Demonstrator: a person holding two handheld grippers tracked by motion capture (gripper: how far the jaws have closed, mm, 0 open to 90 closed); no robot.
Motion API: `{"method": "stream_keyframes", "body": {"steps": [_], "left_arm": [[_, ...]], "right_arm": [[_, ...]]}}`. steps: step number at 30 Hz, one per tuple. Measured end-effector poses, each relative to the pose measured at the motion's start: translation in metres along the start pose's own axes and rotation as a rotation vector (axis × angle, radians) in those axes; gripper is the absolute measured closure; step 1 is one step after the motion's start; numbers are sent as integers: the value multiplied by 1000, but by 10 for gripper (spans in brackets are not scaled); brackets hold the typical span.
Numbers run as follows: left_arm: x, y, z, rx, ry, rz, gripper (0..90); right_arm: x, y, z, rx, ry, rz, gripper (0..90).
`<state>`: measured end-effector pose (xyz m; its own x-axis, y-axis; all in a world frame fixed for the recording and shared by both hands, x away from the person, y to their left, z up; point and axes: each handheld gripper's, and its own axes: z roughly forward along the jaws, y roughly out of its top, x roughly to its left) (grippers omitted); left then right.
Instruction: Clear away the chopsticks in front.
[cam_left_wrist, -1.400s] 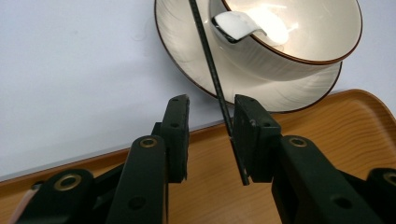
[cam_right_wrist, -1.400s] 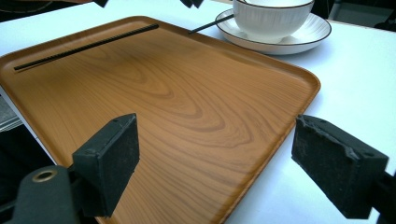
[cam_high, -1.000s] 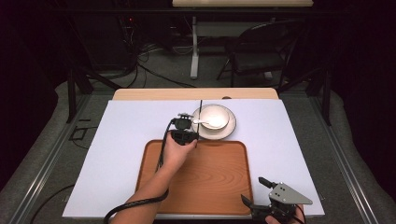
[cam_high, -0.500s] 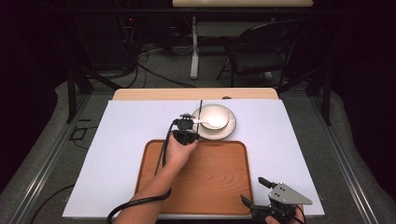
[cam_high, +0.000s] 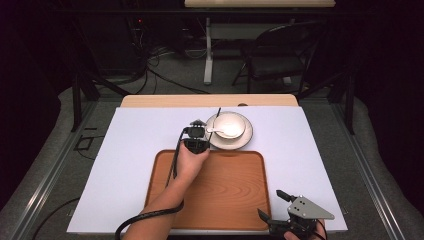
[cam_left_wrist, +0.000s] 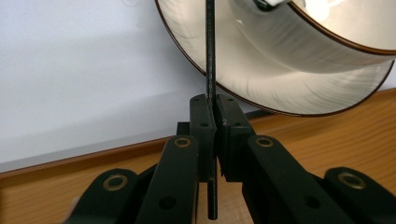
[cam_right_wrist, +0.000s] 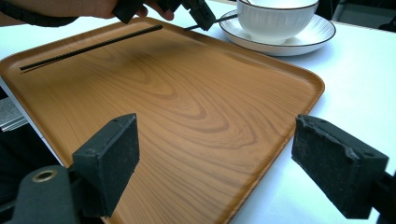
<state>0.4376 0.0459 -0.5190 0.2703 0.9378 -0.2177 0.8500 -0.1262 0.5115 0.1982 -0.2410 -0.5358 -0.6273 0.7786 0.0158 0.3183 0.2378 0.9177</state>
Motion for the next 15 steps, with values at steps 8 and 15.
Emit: {"method": "stream_keyframes", "body": {"steps": [8,15], "left_arm": [[13,0,-5,-9,11,-23,863],[38,0,-24,-43,18,-66,864]], "right_arm": [[0,0,0,0,-2,2,148],[0,0,0,0,-1,3,148]]}}
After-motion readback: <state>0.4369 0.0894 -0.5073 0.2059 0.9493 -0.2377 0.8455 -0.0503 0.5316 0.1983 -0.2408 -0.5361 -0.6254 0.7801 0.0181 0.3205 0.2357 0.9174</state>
